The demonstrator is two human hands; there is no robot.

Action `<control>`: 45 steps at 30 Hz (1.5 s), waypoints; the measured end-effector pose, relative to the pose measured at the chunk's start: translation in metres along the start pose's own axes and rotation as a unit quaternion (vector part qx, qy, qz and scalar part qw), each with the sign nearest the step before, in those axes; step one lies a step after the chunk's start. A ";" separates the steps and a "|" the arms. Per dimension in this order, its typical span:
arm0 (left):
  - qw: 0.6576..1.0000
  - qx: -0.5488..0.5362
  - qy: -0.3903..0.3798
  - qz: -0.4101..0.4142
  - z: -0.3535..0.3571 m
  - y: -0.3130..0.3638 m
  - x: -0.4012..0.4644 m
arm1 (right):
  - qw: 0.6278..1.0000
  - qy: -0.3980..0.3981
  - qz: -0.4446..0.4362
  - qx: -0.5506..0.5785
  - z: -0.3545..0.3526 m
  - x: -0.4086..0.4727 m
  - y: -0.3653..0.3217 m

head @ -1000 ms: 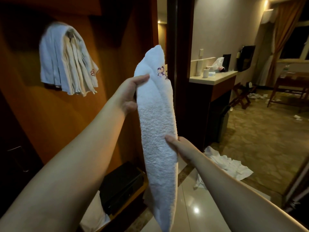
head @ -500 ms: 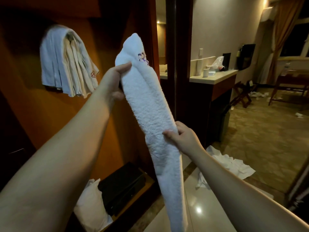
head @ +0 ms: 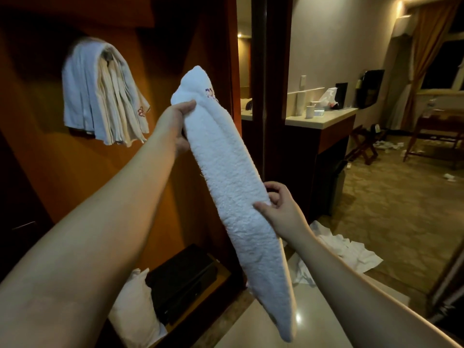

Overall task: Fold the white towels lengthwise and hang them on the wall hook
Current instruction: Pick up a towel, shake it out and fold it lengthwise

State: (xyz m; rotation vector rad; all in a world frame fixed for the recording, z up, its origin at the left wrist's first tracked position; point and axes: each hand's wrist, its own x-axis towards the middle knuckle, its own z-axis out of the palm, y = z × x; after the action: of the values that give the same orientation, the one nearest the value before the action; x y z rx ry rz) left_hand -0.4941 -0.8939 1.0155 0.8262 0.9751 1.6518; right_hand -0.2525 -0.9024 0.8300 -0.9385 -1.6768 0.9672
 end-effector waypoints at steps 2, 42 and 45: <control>1.000 0.003 0.000 0.001 0.001 -0.001 0.002 | 0.998 -0.057 0.030 -0.011 -0.003 0.005 0.004; 0.989 0.079 0.120 -0.026 0.037 -0.025 0.053 | 0.909 -0.301 0.183 -0.225 -0.029 -0.025 0.104; 0.988 0.070 0.134 -0.031 0.031 -0.026 0.052 | 0.906 -0.284 0.196 -0.244 -0.029 -0.035 0.126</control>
State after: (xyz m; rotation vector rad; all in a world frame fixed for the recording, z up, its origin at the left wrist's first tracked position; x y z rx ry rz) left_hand -0.4699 -0.8330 1.0086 0.6674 1.3047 1.6823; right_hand -0.1973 -0.8797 0.7105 -1.4676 -2.3466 1.1880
